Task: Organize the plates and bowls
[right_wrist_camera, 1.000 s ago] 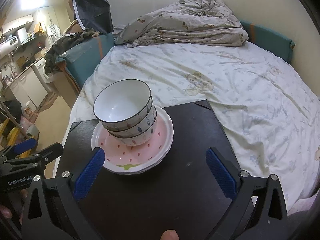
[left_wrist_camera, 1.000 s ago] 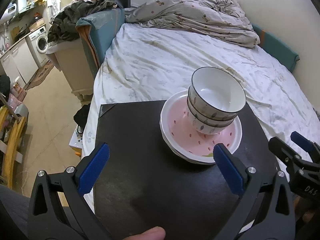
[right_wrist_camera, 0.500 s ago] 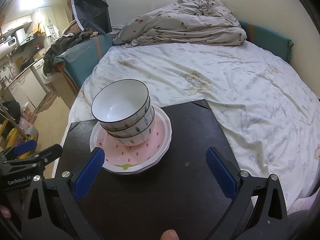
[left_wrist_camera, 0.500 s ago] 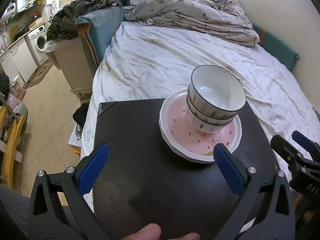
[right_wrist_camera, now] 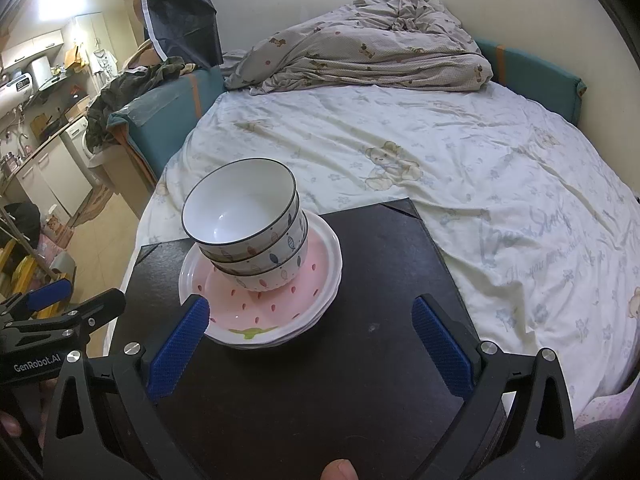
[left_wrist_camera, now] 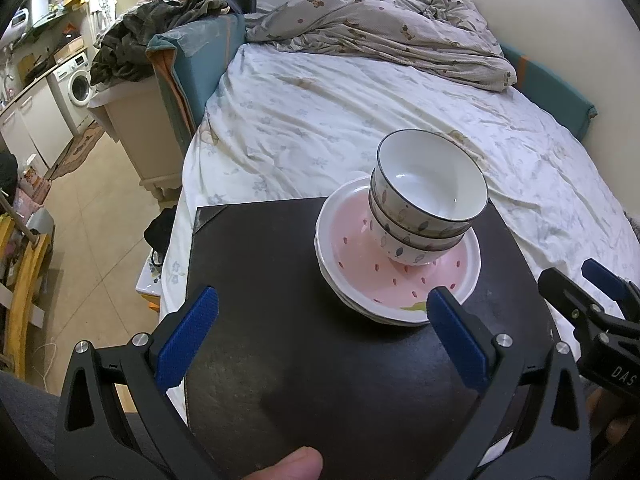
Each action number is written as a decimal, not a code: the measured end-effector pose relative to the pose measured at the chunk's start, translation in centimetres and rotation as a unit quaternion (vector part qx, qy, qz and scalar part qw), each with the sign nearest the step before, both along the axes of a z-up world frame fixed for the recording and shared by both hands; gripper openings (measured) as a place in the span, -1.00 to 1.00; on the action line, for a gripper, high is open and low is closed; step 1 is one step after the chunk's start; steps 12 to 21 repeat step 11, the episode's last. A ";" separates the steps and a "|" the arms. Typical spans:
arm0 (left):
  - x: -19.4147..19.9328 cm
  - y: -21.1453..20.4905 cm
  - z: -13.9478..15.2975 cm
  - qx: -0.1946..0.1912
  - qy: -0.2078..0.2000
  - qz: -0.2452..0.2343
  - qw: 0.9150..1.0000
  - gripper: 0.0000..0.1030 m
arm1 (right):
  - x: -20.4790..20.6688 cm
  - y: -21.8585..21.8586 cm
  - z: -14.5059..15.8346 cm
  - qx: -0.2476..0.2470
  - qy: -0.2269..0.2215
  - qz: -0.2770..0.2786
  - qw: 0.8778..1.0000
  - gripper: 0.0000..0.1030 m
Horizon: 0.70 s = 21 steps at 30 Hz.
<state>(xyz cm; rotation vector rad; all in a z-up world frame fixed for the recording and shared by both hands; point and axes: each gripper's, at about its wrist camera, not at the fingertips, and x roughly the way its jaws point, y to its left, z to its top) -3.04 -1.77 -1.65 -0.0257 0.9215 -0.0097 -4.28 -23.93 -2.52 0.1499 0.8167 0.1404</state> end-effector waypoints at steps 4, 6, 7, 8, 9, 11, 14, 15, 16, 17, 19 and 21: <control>0.0 0.0 0.0 -0.001 0.001 -0.001 1.000 0.99 | 0.0 0.0 0.0 0.000 0.001 0.000 1.000 1.00; 0.0 0.0 0.1 -0.005 0.000 -0.001 1.000 0.99 | 0.0 0.0 0.0 0.000 0.001 0.001 1.000 1.00; 0.0 0.1 0.1 -0.007 0.000 -0.001 1.000 1.00 | 0.0 0.0 0.0 0.000 0.001 0.001 1.000 1.00; 0.0 0.0 0.2 -0.008 0.000 -0.001 1.000 1.00 | 0.0 0.0 0.0 0.000 0.000 0.001 1.000 1.00; 0.1 0.0 0.1 -0.008 0.000 -0.002 1.000 1.00 | 0.0 0.0 0.0 0.000 -0.001 0.001 1.000 1.00; 0.1 0.0 0.1 -0.009 0.000 -0.006 1.000 0.99 | -0.1 0.0 0.0 0.000 -0.001 0.000 1.000 1.00; 0.1 0.0 0.1 -0.009 0.000 -0.006 1.000 0.99 | -0.1 0.0 0.0 0.000 -0.001 0.000 1.000 1.00; 0.1 0.0 0.1 -0.009 0.000 -0.006 1.000 0.99 | -0.1 0.0 0.0 0.000 -0.001 0.000 1.000 1.00; 0.1 0.0 0.1 -0.009 0.000 -0.006 1.000 0.99 | -0.1 0.0 0.0 0.000 -0.001 0.000 1.000 1.00; 0.1 0.0 0.1 -0.009 0.000 -0.006 1.000 0.99 | -0.1 0.0 0.0 0.000 -0.001 0.000 1.000 1.00; 0.1 0.0 0.1 -0.009 0.000 -0.006 1.000 0.99 | -0.1 0.0 0.0 0.000 -0.001 0.000 1.000 1.00; 0.1 0.0 0.1 -0.009 0.000 -0.006 1.000 0.99 | -0.1 0.0 0.0 0.000 -0.001 0.000 1.000 1.00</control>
